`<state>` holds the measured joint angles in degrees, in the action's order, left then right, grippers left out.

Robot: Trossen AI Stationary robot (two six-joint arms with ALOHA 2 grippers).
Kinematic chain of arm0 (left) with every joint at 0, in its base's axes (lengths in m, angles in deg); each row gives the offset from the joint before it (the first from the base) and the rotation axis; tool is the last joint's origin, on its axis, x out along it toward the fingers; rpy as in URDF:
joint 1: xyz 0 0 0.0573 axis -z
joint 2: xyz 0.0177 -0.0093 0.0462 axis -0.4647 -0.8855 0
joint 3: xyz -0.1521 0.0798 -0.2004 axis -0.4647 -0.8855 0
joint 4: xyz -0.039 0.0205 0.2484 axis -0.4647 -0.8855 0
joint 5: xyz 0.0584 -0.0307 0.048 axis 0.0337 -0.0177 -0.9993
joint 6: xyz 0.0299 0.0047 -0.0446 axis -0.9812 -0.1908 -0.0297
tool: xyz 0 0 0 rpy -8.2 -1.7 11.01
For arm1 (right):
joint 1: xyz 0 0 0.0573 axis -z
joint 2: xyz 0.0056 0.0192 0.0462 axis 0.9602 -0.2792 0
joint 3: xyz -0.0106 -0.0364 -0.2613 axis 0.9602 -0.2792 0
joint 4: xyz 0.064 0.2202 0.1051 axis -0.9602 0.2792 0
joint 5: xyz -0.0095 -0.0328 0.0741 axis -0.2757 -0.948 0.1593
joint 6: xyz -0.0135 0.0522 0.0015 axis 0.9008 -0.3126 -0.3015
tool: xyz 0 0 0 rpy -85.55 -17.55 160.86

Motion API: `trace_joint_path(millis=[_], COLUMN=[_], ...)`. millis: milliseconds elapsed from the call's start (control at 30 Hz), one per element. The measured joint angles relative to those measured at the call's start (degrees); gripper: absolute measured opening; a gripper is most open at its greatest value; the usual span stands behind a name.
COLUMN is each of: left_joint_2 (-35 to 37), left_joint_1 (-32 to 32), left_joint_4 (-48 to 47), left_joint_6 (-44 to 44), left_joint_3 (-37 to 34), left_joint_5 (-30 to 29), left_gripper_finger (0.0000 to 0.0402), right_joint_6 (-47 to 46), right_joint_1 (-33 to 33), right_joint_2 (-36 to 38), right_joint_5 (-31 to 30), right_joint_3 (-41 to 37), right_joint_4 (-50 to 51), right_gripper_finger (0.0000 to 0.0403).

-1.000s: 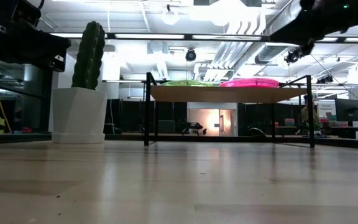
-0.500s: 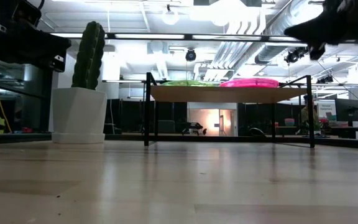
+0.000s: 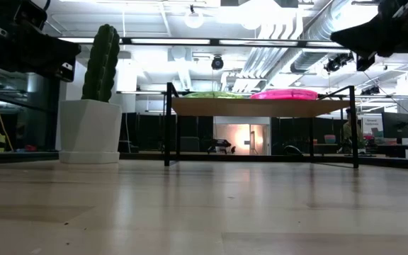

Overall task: Place and stack plates onto a shelf
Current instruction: Return to Home Position

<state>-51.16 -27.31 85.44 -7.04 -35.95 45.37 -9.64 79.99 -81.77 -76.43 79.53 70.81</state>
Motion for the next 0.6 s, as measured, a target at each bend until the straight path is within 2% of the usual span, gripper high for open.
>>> trace_joint_path(millis=[167,367,467,600], left_joint_2=[-0.20,-0.33,-0.33,-0.33], left_joint_1=[0.00,0.00,0.00,0.00], left_joint_4=[0.17,0.02,0.02,0.01], left_joint_6=[0.00,0.00,0.02,0.02], left_joint_3=[0.04,0.07,0.04,0.04], left_joint_5=[-0.07,0.05,0.09,0.13], left_gripper_finger=[0.0000,0.0000,0.0000,0.0000], right_joint_6=[-2.26,-2.39,-2.66,-1.91], right_joint_1=[-0.51,-3.67,-4.08,-4.65], right_joint_2=[-0.66,-0.21,-0.14,-0.18], right_joint_5=[1.75,1.47,-0.12,1.26], right_joint_3=[-0.68,-7.90,-7.58,-7.35], right_joint_4=[0.87,-8.85,-8.60,-9.18], right_gripper_finger=[0.0000,0.0000,0.0000,0.0000])
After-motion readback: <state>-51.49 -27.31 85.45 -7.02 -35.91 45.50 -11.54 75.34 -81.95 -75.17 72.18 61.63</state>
